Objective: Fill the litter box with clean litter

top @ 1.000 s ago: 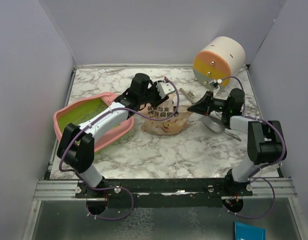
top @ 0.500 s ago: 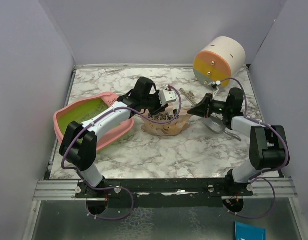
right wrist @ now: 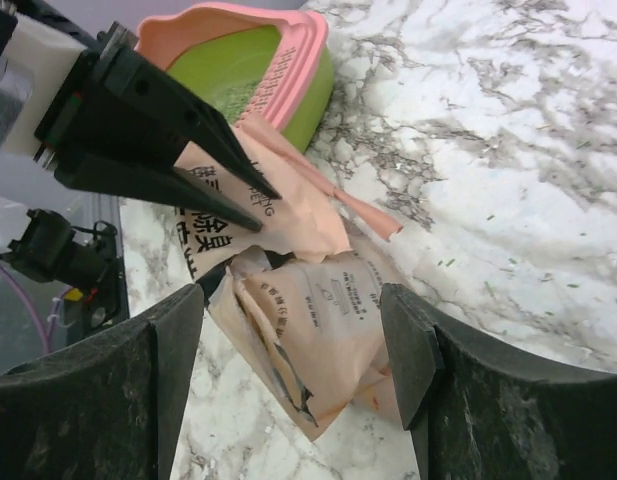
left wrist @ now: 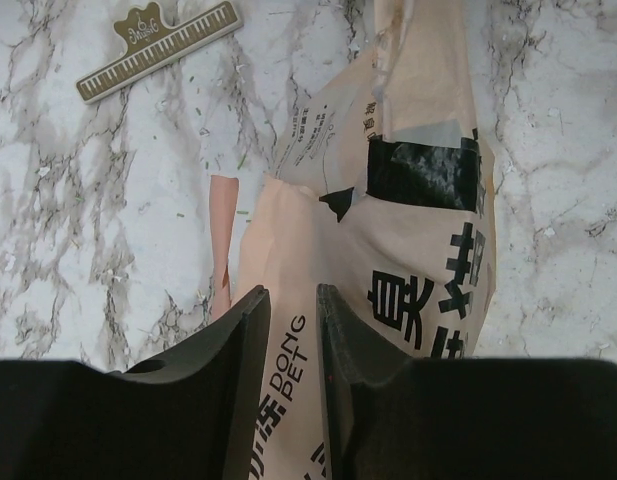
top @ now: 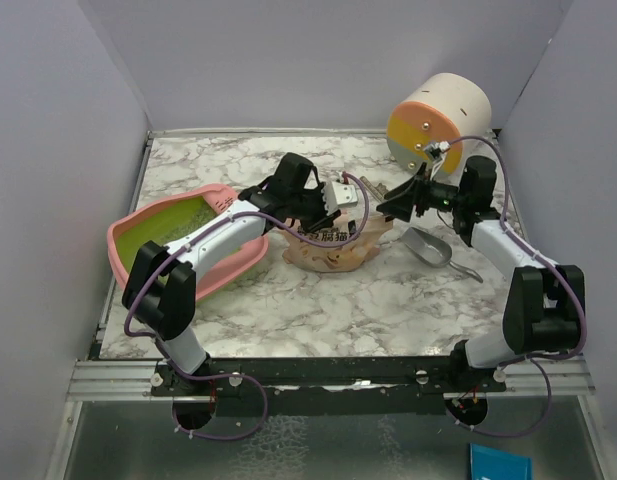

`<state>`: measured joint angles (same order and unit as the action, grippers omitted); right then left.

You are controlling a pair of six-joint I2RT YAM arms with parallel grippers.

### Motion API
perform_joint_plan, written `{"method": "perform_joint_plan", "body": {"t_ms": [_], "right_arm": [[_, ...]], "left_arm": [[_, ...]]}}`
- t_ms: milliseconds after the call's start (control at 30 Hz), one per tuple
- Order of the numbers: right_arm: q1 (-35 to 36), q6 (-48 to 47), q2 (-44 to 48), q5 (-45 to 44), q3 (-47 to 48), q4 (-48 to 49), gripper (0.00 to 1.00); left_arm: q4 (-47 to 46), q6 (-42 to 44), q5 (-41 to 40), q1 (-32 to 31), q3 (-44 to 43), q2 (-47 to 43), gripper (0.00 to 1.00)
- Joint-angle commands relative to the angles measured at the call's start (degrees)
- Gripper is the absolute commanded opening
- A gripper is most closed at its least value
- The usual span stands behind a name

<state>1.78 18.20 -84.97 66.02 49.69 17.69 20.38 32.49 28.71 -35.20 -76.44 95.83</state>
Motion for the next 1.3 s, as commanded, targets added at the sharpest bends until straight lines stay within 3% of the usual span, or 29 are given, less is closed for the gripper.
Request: {"method": "perform_joint_plan", "body": {"t_ms": [0, 100, 133, 200, 433, 567, 667, 833, 967, 1167, 1267], "right_arm": [[2.36, -7.18, -0.33, -3.55, 6.36, -9.64, 0.72], [6.03, -13.29, -1.32, -8.56, 9.89, -17.56, 0.70], [7.01, -14.53, -1.48, -10.58, 10.61, -19.53, 0.64], [8.00, -15.24, -1.11, -12.36, 10.15, -20.04, 0.54], [10.51, -18.55, -1.41, -15.77, 10.19, -24.61, 0.33], [12.13, -19.92, -1.34, -20.22, 10.17, -26.66, 0.26], [14.10, -21.08, -1.75, -23.81, 10.17, -28.56, 0.23], [18.60, -22.17, -3.44, -30.54, 10.83, -32.10, 0.22], [19.31, -21.87, -4.30, -32.55, 10.16, -31.82, 0.21], [19.31, -20.63, -4.52, -34.45, 10.05, -30.31, 0.20], [19.28, -20.40, -4.03, -34.28, 9.91, -29.84, 0.20]], "left_arm": [[4.32, 1.71, -2.16, -1.52, -0.86, 1.02, 0.28], [4.94, 2.04, -3.33, -1.86, -0.89, 0.80, 0.25], [4.95, 2.07, -3.67, -1.89, -0.89, 0.61, 0.24], [4.97, 2.23, -4.70, -1.97, -0.83, 0.20, 0.21], [5.01, 2.45, -6.88, -2.16, -0.90, -0.21, 0.18], [5.01, 2.29, -7.75, -2.24, -0.90, -0.42, 0.17], [4.95, 1.93, -8.53, -2.33, -2.93, -0.41, 0.18], [4.20, 0.14, -11.73, -2.64, -5.32, -0.46, 0.34], [2.12, -3.00, -12.17, -3.09, -6.69, -2.53, 0.38], [-5.32, -3.82, -6.63, -5.49, 0.80, -11.04, 0.41], [-3.65, -1.16, -4.49, -7.64, 2.86, -13.31, 0.42]]}}
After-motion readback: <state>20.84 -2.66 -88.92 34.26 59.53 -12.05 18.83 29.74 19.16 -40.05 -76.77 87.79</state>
